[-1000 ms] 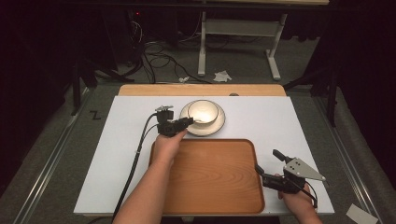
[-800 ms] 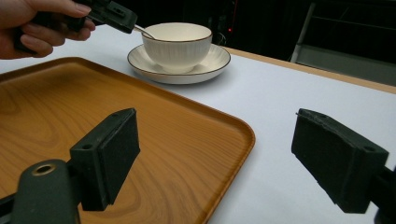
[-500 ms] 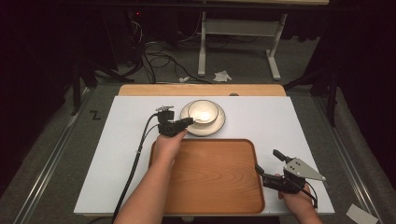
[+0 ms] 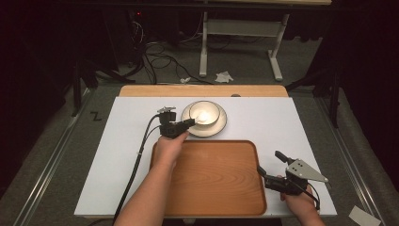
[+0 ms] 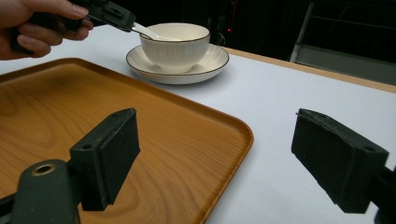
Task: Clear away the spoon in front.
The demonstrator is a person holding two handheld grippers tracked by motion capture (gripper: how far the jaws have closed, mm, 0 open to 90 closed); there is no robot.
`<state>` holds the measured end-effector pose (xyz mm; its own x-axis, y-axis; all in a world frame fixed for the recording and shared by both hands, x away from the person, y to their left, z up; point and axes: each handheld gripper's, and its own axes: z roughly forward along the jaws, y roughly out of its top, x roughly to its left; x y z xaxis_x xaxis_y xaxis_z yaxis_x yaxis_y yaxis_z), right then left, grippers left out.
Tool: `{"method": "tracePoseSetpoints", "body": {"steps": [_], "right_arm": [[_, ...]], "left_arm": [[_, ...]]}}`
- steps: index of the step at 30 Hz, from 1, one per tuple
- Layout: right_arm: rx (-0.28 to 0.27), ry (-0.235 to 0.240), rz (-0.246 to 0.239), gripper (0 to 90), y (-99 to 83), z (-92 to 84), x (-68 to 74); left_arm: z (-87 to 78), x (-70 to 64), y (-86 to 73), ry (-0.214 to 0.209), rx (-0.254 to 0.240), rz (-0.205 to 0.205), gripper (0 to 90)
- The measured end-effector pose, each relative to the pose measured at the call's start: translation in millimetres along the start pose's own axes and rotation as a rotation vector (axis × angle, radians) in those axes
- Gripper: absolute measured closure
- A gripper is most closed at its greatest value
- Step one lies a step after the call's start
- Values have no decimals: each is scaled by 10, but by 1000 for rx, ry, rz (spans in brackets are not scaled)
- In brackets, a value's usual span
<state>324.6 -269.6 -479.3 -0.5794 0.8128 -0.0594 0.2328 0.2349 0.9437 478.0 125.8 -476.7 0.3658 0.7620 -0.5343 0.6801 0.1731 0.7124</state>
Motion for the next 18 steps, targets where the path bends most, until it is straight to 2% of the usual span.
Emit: {"method": "tracePoseSetpoints", "body": {"steps": [13,18], "right_arm": [[1,1,2,164,-3,4,-5],[-1,1,1,164,-4,4,-14]], "left_arm": [[-11,-28,-3,-11,-1,13,860],[-15,-55,-2,-13,-7,30,861]]}}
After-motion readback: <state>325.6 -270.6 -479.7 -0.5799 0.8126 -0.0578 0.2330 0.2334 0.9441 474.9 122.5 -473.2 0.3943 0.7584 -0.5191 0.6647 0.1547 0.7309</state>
